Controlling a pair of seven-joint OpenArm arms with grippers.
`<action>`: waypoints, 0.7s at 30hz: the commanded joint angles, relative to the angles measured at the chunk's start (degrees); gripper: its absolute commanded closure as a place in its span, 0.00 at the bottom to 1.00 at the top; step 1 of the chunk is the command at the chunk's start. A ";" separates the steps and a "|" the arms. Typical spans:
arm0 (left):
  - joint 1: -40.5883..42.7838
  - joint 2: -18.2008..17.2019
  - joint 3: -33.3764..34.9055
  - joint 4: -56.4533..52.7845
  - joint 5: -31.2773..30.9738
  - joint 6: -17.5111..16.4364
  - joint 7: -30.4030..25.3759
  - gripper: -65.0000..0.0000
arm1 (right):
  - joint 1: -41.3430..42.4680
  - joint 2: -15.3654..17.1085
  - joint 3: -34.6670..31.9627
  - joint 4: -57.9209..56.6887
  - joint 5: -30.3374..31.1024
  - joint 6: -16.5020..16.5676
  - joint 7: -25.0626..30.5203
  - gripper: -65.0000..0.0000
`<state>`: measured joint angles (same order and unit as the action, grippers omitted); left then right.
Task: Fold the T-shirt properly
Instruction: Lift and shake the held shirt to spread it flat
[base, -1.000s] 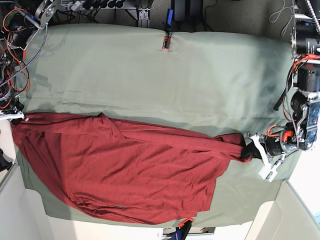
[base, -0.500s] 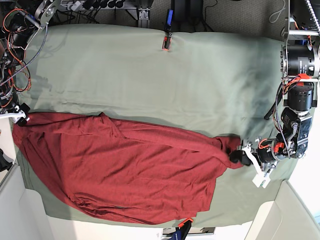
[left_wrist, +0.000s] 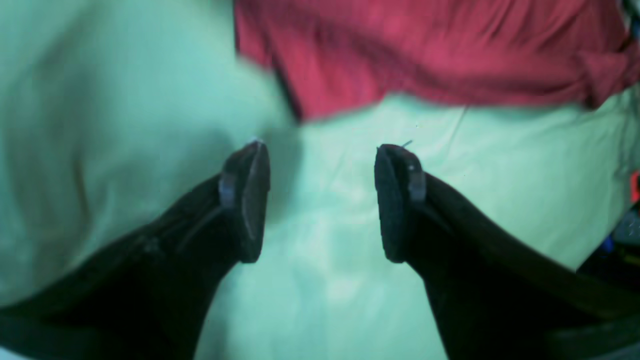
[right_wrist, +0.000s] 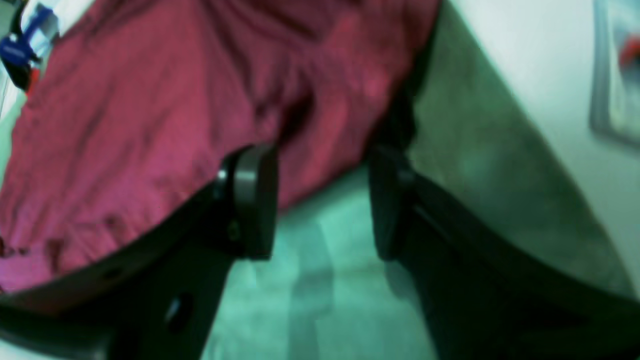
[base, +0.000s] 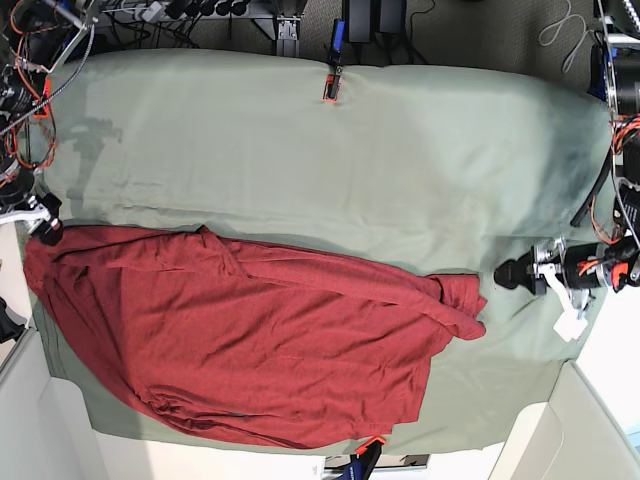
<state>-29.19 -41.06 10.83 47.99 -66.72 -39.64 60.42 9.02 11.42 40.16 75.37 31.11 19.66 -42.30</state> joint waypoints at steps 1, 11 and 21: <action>-1.16 -1.01 -0.39 1.46 -1.68 -0.36 -1.03 0.44 | 1.22 0.09 0.00 1.14 1.31 0.57 1.07 0.54; 7.48 -0.52 -0.39 5.27 -1.70 -0.36 -2.32 0.44 | 0.76 -5.49 0.04 1.14 -0.52 -0.42 5.22 0.54; 7.45 2.14 -0.44 5.27 -2.69 -0.36 -1.81 0.44 | 1.14 -5.55 0.04 -0.57 -3.43 -1.95 8.83 0.54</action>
<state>-20.36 -37.82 10.90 52.49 -68.23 -39.66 59.09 9.17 5.21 40.25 74.11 27.16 17.30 -34.65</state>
